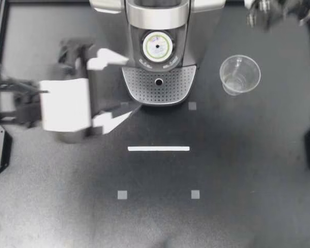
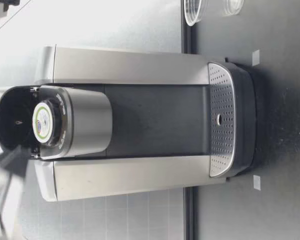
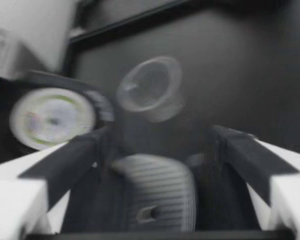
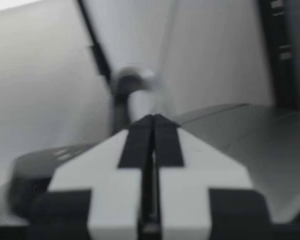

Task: Place the coffee capsule inside the capsule container, then place the cup onto the center of the cup tray, then push the 'Hot Water' and 'Travel Mug' buttons.

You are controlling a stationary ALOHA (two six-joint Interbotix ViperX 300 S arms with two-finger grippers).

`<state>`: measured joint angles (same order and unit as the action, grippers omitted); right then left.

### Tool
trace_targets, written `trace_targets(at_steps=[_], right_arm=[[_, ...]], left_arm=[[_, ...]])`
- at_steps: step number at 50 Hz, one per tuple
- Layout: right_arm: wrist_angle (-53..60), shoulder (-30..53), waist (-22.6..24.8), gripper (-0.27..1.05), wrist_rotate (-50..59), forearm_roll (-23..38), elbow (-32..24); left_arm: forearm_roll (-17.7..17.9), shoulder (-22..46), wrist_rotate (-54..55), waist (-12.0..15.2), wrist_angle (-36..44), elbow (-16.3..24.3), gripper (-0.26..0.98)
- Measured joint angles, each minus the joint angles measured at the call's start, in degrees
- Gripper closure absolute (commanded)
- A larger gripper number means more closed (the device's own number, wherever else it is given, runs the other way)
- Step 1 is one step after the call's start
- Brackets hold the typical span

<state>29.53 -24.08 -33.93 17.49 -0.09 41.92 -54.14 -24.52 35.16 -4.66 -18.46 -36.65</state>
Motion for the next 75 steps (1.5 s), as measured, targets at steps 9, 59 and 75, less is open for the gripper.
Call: trace_targets(at_steps=[9, 59, 75], right_arm=[[-1.49, 3.69, -2.20, 0.66, -0.09, 0.35, -2.37], [-1.93, 13.10, 1.85, 0.66, 0.26, 1.76, -10.63], [-1.67, 9.93, 6.94, 0.66, 0.35, 1.76, -7.03]], left_arm=[[0.00, -4.39, 8.26, 0.35, 9.49, -7.21, 0.03], [0.18, -6.50, 11.87, 2.46, 16.17, -11.87, 0.03], [0.18, -6.50, 11.87, 2.55, 16.35, -11.87, 0.03]])
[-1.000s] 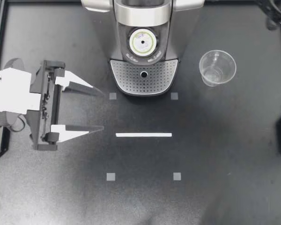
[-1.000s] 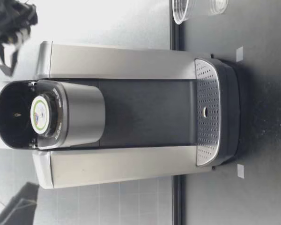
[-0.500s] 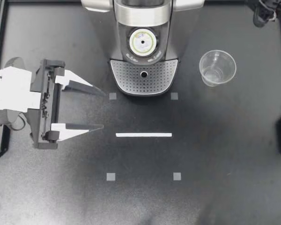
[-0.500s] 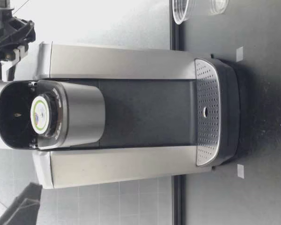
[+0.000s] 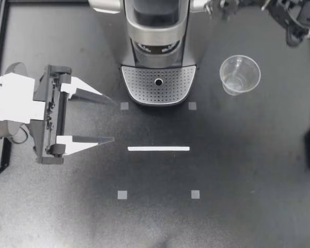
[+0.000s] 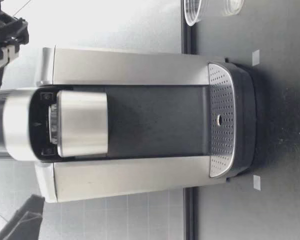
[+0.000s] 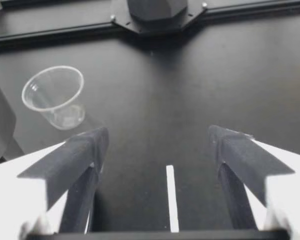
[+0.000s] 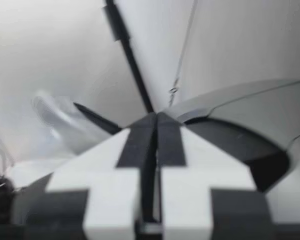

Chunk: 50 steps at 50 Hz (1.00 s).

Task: Place the coffee capsule inside the capsule container, then place the cup onto the center of the cup tray, then push the 'Hot Water' and 'Travel Mug' buttons.

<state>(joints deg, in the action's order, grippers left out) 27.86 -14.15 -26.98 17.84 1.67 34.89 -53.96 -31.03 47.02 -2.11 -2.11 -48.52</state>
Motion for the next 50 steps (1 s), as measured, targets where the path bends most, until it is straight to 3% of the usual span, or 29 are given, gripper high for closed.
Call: trace_targets(at_steps=[14, 43, 50], right_arm=[[-0.09, -0.26, 4.75, 0.66, 0.88, 0.18, 2.55], [-0.44, -2.64, 5.63, 0.66, 3.69, 0.26, 7.73], [-0.70, -6.68, 5.63, 0.66, 5.19, 0.00, 9.49]], left_arm=[[0.00, 0.00, 0.00, 0.00, 0.88, 0.00, 0.03], [0.18, 0.00, 0.00, 0.09, 1.14, 0.00, 0.03], [0.26, 0.00, 0.00, 0.09, 1.23, -0.09, 0.03]])
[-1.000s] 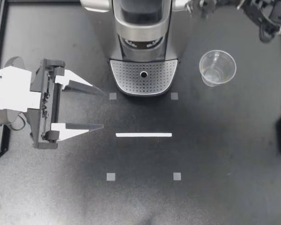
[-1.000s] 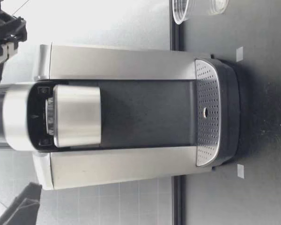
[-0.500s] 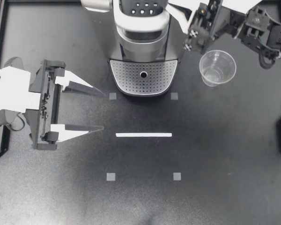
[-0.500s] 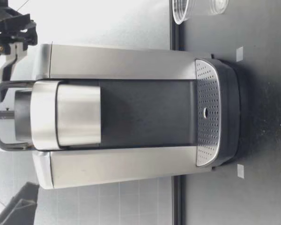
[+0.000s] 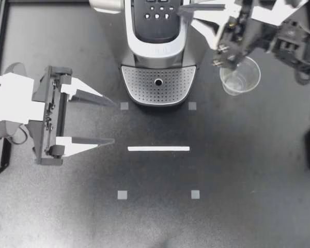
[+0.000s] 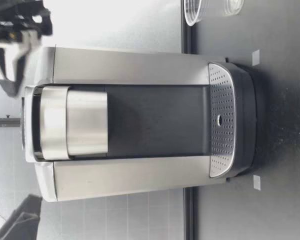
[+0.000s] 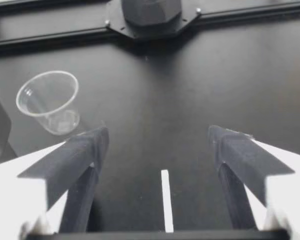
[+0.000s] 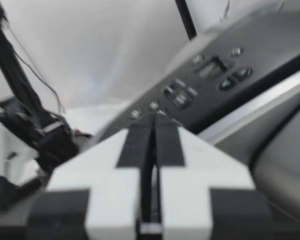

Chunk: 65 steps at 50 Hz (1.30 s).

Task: Place the coffee capsule inside the capsule container, then place the cup onto the center of the cup tray, then push the 'Hot Water' and 'Travel Mug' buttons.

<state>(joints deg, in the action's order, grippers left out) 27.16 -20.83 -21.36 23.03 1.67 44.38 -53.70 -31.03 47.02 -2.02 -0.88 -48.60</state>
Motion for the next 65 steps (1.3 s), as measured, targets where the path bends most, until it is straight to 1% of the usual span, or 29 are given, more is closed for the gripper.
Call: trace_targets(at_steps=[8, 15, 23, 28, 31, 39, 46, 52, 56, 65], right_arm=[[-4.48, -6.86, 0.00, 0.66, 2.99, -0.97, 5.54], [-13.18, -12.22, 0.00, 0.66, 6.42, -2.64, 11.51], [-22.59, -18.63, -0.26, 0.66, 11.51, -3.52, 17.14], [-27.51, -23.03, -1.85, 0.66, 15.47, -3.60, 20.39], [-29.79, -24.79, -3.60, 0.65, 17.84, -3.60, 22.32], [-32.78, -25.66, -8.44, 0.64, 21.09, -3.69, 26.72], [-33.31, -25.22, -11.87, 0.61, 21.27, -3.69, 28.21], [-33.66, -24.17, -13.36, 0.53, 21.36, -3.69, 28.48], [-33.84, -22.94, -13.97, 0.45, 21.45, -3.69, 28.65], [-34.01, -19.07, -14.33, 0.30, 21.62, -3.60, 28.65]], left_arm=[[0.26, 0.53, 0.00, 0.00, 0.53, -0.79, 0.03], [0.62, 0.70, 0.00, -0.09, 0.97, -1.49, 0.03], [0.97, 0.79, 0.00, -0.09, 1.05, -2.11, 0.03], [1.05, 1.14, 0.00, -0.09, 1.14, -2.20, 0.03], [1.05, 1.41, 0.00, -0.09, 1.23, -2.20, 0.03], [1.05, 2.99, 0.00, 0.00, 1.41, -2.20, 0.03], [1.05, 4.66, 0.00, -0.09, 1.93, -2.20, 0.03], [0.97, 5.54, 0.00, 0.00, 2.29, -2.11, 0.03], [1.05, 5.62, 0.00, -0.09, 2.37, -2.20, 0.03], [1.05, 5.62, 0.00, -0.09, 2.37, -2.20, 0.03]])
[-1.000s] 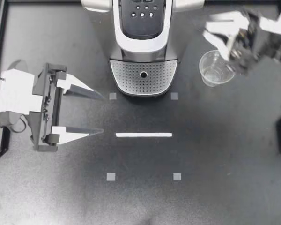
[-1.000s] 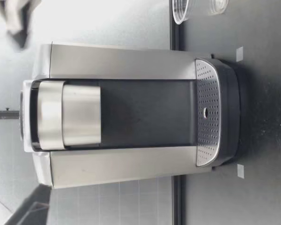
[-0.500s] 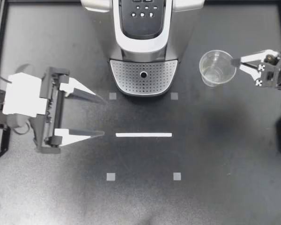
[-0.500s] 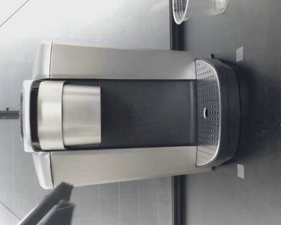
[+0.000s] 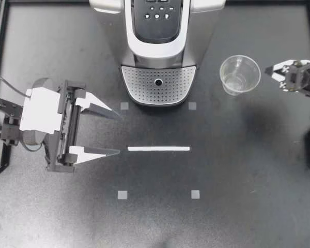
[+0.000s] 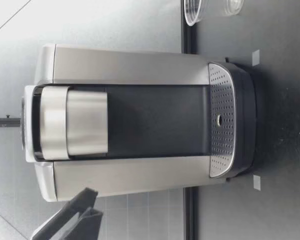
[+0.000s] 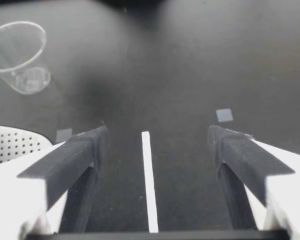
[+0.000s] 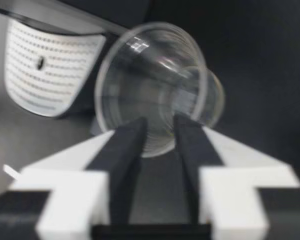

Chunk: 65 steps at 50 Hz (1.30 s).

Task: Place the coffee capsule inside the capsule container, then place the cup onto the center of the cup tray, then push the 'Hot Water' and 'Travel Mug' buttons.

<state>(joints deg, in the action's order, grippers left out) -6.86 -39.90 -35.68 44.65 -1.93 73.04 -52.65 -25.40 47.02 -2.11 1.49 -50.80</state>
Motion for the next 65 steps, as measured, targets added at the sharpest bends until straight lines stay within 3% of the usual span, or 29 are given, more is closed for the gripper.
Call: trace_targets(at_steps=[6, 48, 65], right_arm=[[0.09, 2.37, 0.00, 0.25, 0.09, -0.09, 0.00], [1.49, 12.57, 0.00, 0.25, 0.00, -0.09, -3.08], [1.14, 15.29, 0.00, 0.38, -0.09, -0.09, -4.48]], left_arm=[[0.00, 0.00, 0.00, 0.09, 0.00, 0.09, 0.03], [0.00, 0.09, -0.09, 0.09, 0.00, -0.35, 0.03], [0.00, 0.09, -0.09, 0.09, 0.09, -0.70, 0.03]])
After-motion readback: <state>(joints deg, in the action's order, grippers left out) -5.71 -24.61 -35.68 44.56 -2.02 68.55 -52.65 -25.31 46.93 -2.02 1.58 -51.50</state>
